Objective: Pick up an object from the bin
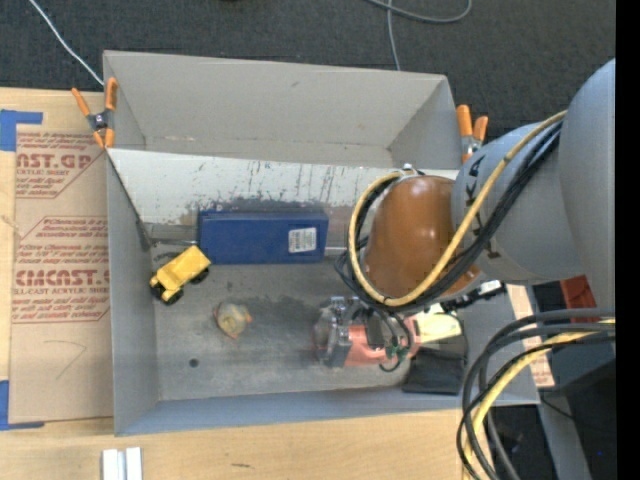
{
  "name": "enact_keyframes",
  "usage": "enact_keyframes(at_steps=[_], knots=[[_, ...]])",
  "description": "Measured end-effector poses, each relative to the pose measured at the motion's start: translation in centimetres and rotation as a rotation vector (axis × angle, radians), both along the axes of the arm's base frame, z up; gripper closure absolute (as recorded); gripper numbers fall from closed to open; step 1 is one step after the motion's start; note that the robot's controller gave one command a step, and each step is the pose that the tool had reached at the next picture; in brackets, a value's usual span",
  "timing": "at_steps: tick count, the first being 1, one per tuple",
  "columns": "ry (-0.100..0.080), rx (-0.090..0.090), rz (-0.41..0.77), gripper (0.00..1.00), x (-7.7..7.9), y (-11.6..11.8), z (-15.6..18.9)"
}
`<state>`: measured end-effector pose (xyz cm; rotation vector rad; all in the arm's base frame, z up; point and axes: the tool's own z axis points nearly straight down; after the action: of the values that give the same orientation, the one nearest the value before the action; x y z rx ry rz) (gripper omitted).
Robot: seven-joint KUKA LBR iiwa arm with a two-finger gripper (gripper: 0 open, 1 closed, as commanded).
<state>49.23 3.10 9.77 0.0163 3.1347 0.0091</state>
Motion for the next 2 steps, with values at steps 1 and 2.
enact_keyframes(at_steps=[1,2], knots=[[-0.007,0.0,0.011,1.0,0.7,-1.2,7.0],[-0.002,0.001,-0.036,0.0,1.2,-3.5,13.7]])
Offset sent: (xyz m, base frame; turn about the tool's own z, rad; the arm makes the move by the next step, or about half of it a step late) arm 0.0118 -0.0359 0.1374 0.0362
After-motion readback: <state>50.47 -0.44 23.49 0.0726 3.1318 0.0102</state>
